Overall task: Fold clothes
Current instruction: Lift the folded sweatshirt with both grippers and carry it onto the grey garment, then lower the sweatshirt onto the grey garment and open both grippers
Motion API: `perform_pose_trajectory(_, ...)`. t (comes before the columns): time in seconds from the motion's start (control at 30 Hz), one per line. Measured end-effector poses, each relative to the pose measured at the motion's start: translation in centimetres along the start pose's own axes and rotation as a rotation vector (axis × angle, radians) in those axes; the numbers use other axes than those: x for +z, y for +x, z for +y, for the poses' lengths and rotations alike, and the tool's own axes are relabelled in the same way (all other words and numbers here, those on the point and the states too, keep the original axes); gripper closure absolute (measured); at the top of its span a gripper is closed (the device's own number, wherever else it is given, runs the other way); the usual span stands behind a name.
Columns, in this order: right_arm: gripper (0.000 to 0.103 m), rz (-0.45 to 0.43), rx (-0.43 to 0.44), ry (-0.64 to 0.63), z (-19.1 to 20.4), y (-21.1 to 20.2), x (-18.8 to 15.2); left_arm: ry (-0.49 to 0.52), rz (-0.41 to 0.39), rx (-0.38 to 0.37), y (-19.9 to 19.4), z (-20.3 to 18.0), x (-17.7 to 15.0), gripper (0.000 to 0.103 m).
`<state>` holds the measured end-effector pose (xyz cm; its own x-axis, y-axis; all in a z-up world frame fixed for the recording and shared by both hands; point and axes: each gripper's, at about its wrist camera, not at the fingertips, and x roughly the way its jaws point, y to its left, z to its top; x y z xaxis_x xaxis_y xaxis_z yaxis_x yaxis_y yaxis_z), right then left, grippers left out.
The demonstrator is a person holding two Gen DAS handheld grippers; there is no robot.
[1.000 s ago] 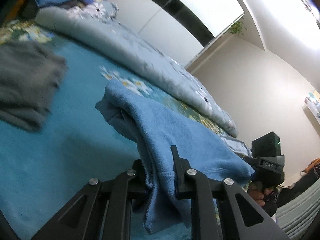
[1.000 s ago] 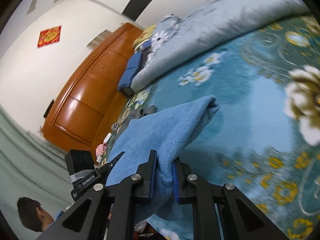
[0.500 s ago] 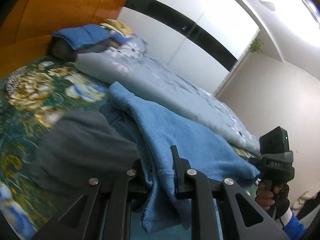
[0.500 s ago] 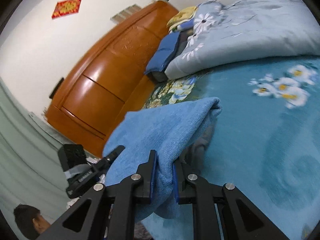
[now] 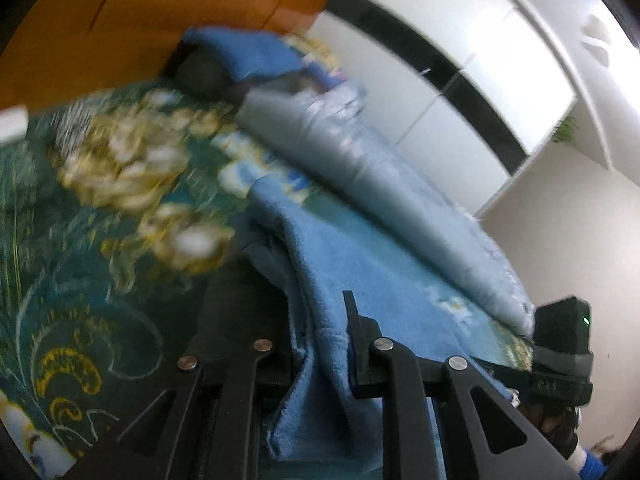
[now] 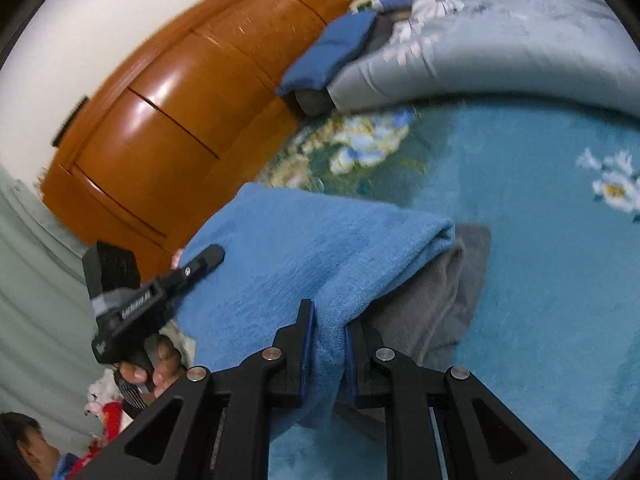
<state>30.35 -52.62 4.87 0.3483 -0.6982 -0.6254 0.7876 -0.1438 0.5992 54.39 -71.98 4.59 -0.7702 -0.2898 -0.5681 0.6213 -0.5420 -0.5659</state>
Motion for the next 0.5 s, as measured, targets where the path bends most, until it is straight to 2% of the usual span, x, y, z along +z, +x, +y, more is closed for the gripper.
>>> perform_pose_trajectory(0.17, 0.088, 0.025, -0.004, 0.034, -1.9, 2.1, -1.5, -0.074, -0.004, -0.039, 0.9, 2.3, -1.2, 0.082)
perform_pose_trajectory(0.37, 0.089, 0.029, -0.020, 0.048, -2.3, 2.3, -1.7, -0.002, 0.020, 0.048, 0.6, 0.4, -1.4, 0.082)
perform_pose_trajectory(0.5, 0.080, 0.022, -0.023, 0.020, -1.5, 1.0, -1.8, 0.051, 0.027, 0.111, -1.0, -1.0, -1.2, 0.080)
